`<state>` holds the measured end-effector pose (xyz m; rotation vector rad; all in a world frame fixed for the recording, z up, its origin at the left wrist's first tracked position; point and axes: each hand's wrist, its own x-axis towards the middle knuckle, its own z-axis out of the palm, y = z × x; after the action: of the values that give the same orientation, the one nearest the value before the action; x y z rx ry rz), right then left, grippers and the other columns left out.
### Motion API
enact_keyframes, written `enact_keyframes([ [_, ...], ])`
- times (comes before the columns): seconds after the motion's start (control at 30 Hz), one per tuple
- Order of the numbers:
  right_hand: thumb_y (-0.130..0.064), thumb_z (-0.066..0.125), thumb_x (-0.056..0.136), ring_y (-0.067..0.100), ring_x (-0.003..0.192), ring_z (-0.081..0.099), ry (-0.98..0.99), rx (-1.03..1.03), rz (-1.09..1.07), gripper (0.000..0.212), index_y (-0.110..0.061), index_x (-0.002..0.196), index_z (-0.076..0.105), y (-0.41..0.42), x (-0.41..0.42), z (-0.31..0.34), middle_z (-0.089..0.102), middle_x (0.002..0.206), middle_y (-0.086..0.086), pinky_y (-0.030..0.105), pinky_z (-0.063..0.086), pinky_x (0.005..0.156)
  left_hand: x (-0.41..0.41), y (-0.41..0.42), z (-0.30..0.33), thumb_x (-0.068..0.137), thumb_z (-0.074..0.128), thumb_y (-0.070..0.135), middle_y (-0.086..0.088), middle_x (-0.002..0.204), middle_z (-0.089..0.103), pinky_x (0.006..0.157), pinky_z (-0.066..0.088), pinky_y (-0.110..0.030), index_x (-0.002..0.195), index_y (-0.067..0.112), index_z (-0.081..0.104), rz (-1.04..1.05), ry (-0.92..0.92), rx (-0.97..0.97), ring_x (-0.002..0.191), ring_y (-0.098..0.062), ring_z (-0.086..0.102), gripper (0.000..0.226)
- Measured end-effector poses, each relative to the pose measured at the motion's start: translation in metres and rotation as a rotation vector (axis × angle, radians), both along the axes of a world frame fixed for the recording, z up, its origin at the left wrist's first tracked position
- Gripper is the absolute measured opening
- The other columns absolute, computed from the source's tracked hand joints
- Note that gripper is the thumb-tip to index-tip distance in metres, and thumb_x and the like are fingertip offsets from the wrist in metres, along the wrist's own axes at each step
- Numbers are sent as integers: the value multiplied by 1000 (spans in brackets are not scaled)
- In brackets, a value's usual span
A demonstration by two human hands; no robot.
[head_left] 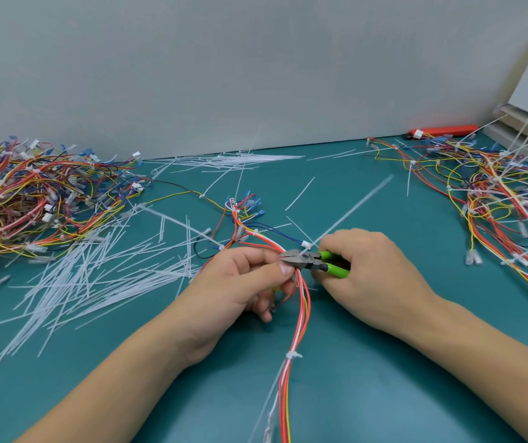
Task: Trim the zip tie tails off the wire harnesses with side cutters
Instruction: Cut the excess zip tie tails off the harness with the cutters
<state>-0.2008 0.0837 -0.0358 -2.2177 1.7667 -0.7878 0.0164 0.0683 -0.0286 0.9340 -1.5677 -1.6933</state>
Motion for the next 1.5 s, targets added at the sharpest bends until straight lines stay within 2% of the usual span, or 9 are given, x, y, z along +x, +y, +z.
enact_keyframes([
  [0.07, -30, 68, 87, 18, 88, 54, -8, -2, 30, 6, -26, 91, 67, -1, 0, 0, 63, 86, -10, 43, 49, 82, 0, 0, 0, 87, 69, 27, -4, 78, 67, 54, 49, -25, 82, 18, 73, 12, 2, 7, 54, -13, 46, 12],
  [0.2, -36, 63, 86, 18, 98, 56, -48, 8, 65, 25, -30, 110, 70, 0, 0, 2, 66, 98, -10, 43, 49, 89, 0, -1, -1, 81, 73, 36, -5, 78, 66, 55, 49, -26, 82, 19, 74, 15, 12, 12, 52, -13, 46, 17],
  [0.6, -28, 68, 88, 19, 98, 58, -44, 3, 86, 20, -29, 108, 71, 0, -1, 3, 69, 98, -10, 42, 49, 90, 1, -3, -3, 80, 73, 38, -8, 81, 67, 55, 49, -26, 82, 18, 74, 1, -1, 14, 53, -13, 46, 20],
  [0.73, -39, 56, 82, 19, 71, 51, -8, -23, 44, 20, -24, 70, 57, 0, -2, 6, 54, 64, -7, 43, 48, 66, 1, -2, -1, 82, 73, 38, -7, 79, 66, 55, 49, -26, 82, 17, 73, -18, 3, 5, 54, -13, 46, 20],
  [0.87, -39, 56, 83, 22, 57, 40, 28, -15, -5, 33, -16, 65, 41, 3, -2, 3, 42, 56, 1, 38, 38, 51, 1, 0, 1, 86, 72, 34, -6, 78, 66, 56, 49, -27, 81, 19, 72, -47, -6, -18, 55, -15, 46, 16],
  [0.97, -26, 66, 85, 19, 64, 46, 7, -11, 8, 28, -20, 66, 46, 2, -1, 0, 47, 61, -5, 42, 45, 59, 0, 1, 2, 89, 70, 29, -7, 79, 67, 56, 48, -26, 79, 20, 71, -22, -23, -14, 56, -15, 46, 14],
  [1.07, -25, 67, 87, 19, 85, 53, -11, -1, 51, 3, -24, 88, 65, -1, 0, 0, 61, 81, -8, 43, 48, 79, -1, 0, 2, 89, 69, 29, -8, 80, 67, 56, 48, -26, 78, 19, 71, 0, -26, 0, 56, -15, 46, 15],
  [1.27, -25, 69, 88, 18, 98, 56, -50, 7, 87, 25, -33, 112, 70, -1, -2, 0, 67, 97, -13, 42, 49, 89, -1, 0, 1, 90, 68, 29, -9, 81, 67, 56, 49, -27, 78, 22, 73, 4, -30, 4, 55, -15, 46, 15],
  [1.5, -28, 65, 86, 17, 97, 56, -44, 22, 83, 25, -34, 110, 70, 0, -3, 4, 68, 97, -15, 42, 49, 89, -1, -1, 0, 90, 68, 29, -9, 80, 67, 55, 49, -26, 78, 23, 73, -1, -30, -6, 54, -14, 46, 15],
])
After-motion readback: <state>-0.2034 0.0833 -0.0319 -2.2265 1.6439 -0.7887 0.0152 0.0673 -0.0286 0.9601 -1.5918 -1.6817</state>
